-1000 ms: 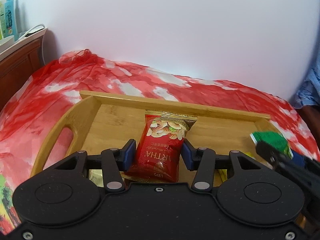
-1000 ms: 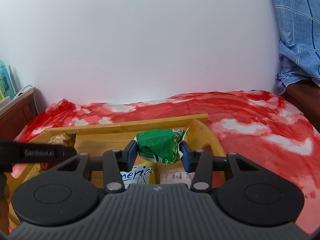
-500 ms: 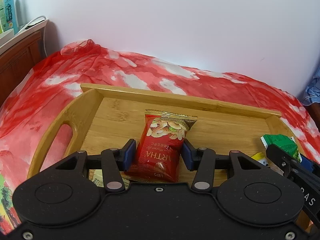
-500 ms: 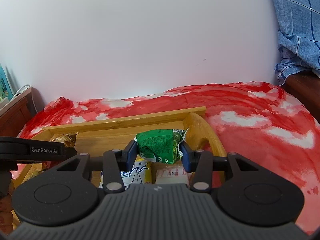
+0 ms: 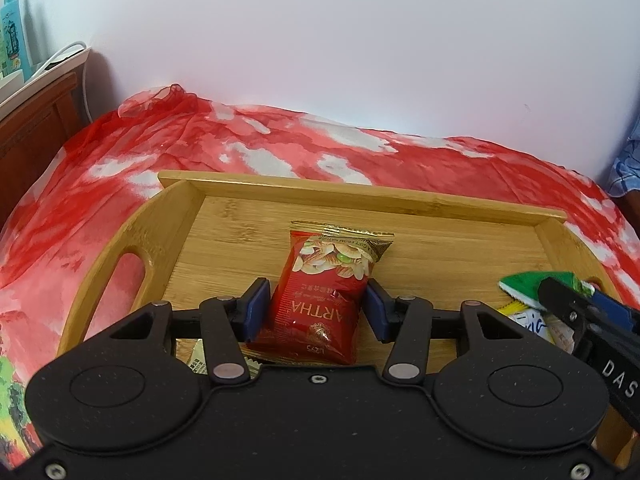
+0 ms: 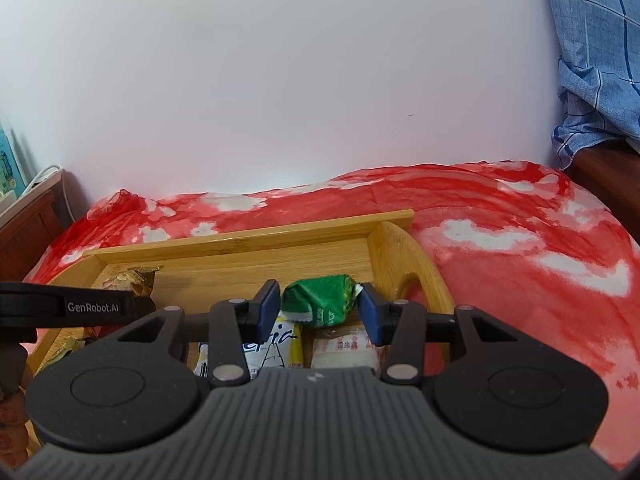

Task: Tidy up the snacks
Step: 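Open both tools to drop the red nut bag and green packet on the tray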

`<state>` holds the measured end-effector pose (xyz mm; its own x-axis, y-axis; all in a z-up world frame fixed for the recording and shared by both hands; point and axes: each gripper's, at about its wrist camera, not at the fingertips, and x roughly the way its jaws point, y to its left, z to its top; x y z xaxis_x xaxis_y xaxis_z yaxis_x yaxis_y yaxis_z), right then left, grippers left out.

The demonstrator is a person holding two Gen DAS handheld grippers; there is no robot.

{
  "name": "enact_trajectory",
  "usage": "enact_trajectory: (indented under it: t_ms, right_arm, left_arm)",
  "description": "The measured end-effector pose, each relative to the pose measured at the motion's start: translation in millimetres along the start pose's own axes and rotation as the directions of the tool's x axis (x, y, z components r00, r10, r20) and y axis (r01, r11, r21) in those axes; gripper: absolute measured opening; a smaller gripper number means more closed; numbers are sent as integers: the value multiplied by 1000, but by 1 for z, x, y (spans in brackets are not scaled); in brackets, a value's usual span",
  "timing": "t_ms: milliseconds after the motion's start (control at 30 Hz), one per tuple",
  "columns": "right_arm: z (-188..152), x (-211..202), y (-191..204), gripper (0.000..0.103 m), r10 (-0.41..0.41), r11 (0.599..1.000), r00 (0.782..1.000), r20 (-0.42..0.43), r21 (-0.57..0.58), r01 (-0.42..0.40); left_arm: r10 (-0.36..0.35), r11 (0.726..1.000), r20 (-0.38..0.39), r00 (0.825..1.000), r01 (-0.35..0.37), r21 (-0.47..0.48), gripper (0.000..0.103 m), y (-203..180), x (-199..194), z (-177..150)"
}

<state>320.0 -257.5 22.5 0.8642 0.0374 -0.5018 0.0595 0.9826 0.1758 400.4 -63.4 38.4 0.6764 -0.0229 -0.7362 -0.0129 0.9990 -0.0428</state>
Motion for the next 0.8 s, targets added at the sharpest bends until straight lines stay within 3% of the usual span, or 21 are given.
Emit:
enact_trajectory:
  t_ms: [67,167,300,633,800]
  right_arm:
    - [0,-1,-1,66,6,1000,1000,7,11,-6]
    - [2,-5,-2,71,4,1000,1000,20,24,-5]
    - [4,-14,-1,78,7,1000,999,36,26,-8]
    - [0,-60,7,91,31,999,996,81,-20,-29]
    - [-6,-91,10,102,27,998,993,115,-53,-21]
  left_arm:
    - [-9,1000,2,1000,9,9,55,0,-3,-2]
    - [-21,1000,16,1000,20,20,69,0,-10,-5]
    - [-8,999,44,999,6,50,79,-1,-26,-8]
    - [-26,999,58,998,24,44,80,4,-69,-25]
    - [-43,999,78,996,40,34,89,11,-95,-39]
